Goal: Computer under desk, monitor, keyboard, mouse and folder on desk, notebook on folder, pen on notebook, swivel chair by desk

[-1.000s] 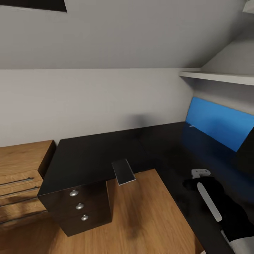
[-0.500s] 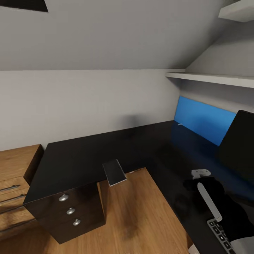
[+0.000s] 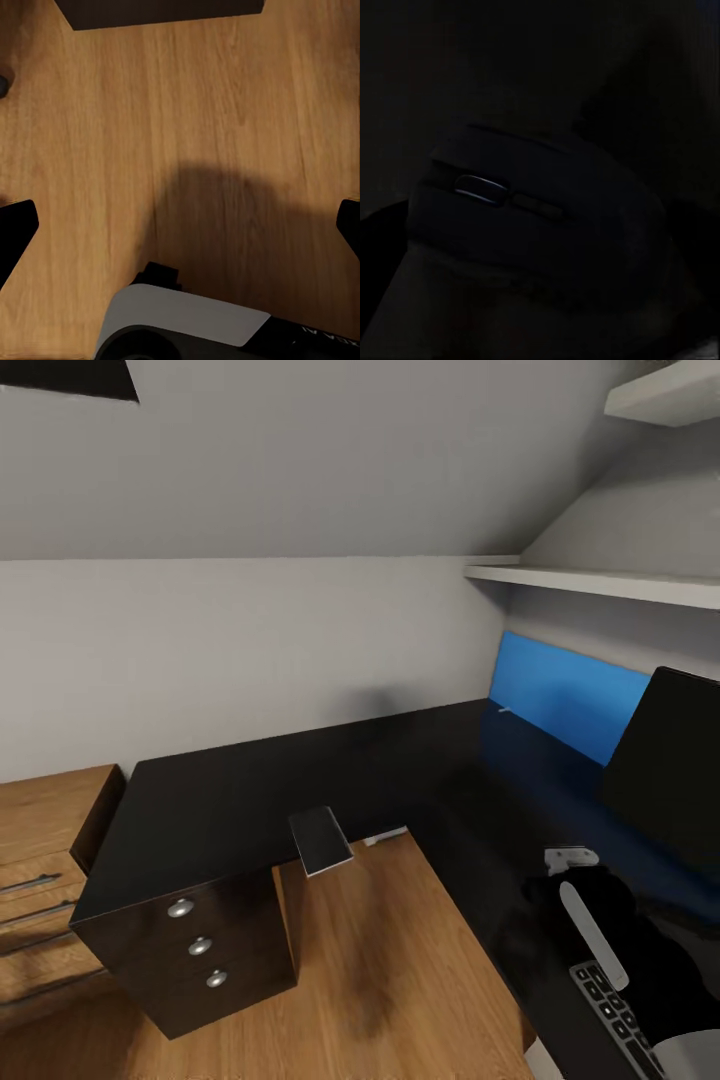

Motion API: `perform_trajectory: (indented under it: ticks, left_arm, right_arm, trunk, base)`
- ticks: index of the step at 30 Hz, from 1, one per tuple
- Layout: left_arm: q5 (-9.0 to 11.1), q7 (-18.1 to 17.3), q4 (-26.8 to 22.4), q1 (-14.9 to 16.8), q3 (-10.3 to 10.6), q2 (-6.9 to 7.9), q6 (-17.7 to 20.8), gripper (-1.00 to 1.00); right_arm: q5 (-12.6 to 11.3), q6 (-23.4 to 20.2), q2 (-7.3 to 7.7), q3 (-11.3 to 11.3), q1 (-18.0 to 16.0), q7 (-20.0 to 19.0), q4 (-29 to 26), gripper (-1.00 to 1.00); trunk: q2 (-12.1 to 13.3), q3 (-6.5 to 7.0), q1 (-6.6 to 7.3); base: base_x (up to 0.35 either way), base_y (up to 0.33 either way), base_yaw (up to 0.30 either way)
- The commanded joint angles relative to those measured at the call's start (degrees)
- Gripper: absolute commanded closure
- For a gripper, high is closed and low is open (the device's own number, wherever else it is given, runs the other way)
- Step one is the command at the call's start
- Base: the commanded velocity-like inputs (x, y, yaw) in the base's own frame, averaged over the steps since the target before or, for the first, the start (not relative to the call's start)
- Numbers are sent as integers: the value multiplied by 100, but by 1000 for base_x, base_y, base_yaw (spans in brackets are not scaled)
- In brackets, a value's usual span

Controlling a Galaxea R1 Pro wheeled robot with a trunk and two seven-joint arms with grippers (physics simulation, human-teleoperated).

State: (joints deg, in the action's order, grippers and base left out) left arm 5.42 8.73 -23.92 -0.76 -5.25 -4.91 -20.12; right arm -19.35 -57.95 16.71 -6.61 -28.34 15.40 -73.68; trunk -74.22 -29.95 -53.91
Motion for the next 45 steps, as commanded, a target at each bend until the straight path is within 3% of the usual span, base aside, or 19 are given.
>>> perform_trajectory:
  ticks: [1,14,22,39,45]
  left_arm:
    - [50,-12,-9,-3,-4,-2,-10,-100]
    - [48,-12,-12,-3,-2,-2,-10,-100]
    - [55,-12,-8,-3,-4,-2,-10,-100]
    - [54,-12,-10,-3,-10,-2,-10,-100]
    - [55,-12,-11,-3,-11,-2,-10,-100]
  right_arm:
    - [-60,-14,4,-20,-4,60,55,100]
    - [-60,-42,-11,-52,-4,35,286,100]
    - [-60,-16,-20,-208,-4,26,358,100]
    - [-45,18,-27,-225,-4,42,437,100]
    - [98,136,-33,-386,-4,41,493,100]
  trunk:
    - [-3,-5,2]
    - [-3,-5,2]
    - [-3,-5,2]
    - [-3,-5,2]
    - [-3,-5,2]
  base:
    - [-212,-37,0]
    - [-109,-17,0]
    - [-31,-7,0]
    - [0,-42,0]
    - [0,-2,0]
